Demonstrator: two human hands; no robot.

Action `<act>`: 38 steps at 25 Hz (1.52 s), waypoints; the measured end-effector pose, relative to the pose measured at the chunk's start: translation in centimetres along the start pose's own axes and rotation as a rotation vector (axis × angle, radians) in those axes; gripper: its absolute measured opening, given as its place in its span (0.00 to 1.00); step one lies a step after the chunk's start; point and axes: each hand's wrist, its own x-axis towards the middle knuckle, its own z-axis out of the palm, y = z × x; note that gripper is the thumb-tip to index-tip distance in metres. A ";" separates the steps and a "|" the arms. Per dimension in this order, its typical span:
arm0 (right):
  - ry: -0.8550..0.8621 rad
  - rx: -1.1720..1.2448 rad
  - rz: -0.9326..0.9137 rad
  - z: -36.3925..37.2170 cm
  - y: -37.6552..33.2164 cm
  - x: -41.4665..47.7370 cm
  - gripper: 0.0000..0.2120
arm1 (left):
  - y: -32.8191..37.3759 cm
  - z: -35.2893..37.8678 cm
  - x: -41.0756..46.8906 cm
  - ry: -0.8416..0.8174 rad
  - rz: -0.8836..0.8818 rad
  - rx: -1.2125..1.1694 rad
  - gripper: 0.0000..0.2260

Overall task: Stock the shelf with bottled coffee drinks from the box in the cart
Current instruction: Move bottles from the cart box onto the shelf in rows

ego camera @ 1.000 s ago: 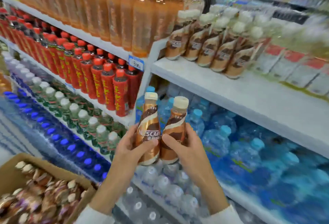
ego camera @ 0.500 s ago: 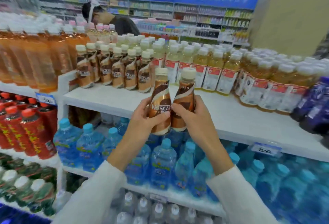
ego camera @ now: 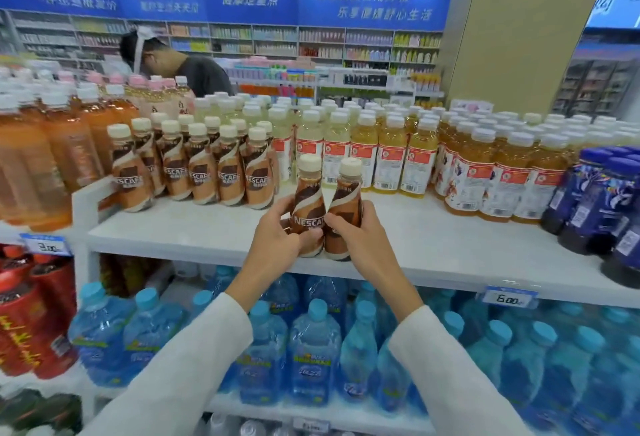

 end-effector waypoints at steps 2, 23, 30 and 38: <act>-0.008 -0.009 -0.003 0.0 0.4 0.2 0.17 | -0.3 -0.2 -0.1 -0.004 0.012 0.011 0.28; 0.012 -0.168 -0.054 -1.5 3.0 -1.2 0.39 | -2.5 -0.3 -1.3 0.075 0.013 0.129 0.30; 0.261 -0.118 -0.120 0.2 3.1 -2.3 0.23 | -2.4 0.4 -1.3 0.196 0.033 0.232 0.30; 0.222 -0.167 -0.119 6.0 1.7 -1.4 0.22 | -2.8 -4.9 -1.5 0.313 0.003 0.298 0.29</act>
